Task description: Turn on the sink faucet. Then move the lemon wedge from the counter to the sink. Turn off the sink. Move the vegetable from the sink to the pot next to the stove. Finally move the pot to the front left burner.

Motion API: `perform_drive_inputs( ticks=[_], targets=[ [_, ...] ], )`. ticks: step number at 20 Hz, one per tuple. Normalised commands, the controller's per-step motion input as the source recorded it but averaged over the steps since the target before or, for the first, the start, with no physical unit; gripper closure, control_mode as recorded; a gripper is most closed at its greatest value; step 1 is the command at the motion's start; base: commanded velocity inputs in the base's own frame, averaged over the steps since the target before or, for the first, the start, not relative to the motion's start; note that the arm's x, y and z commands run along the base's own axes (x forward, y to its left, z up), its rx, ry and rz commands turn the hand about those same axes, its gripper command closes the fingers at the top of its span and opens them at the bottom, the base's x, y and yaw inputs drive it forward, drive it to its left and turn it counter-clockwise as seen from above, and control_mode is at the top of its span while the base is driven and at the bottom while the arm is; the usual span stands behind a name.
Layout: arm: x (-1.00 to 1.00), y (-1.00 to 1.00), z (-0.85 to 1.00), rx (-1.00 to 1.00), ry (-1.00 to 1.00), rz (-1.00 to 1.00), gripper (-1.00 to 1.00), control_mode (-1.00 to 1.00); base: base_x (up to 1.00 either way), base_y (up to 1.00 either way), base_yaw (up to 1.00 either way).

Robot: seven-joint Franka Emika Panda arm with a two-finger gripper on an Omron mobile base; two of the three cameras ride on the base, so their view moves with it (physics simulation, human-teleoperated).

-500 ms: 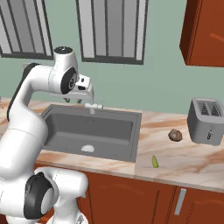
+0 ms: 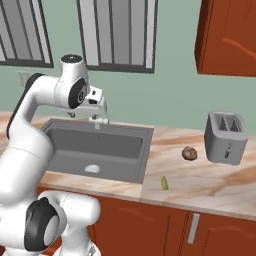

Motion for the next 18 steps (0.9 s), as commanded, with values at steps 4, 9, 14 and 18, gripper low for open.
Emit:
perform_drive_inputs(
  ticks=[4,9,14,18],
  targets=[
    [0.0,0.0,0.0,0.0,0.0,0.0,-1.0,1.0,0.16,-0.58,0.0],
    [0.0,0.0,0.0,0.0,0.0,0.0,-1.0,1.0,0.23,-0.54,0.0],
    [0.0,0.0,0.0,0.0,0.0,0.0,-1.0,1.0,0.38,-0.43,0.0],
    [0.0,0.0,0.0,0.0,0.0,0.0,-1.0,1.0,0.57,-0.16,0.0]
  ],
)
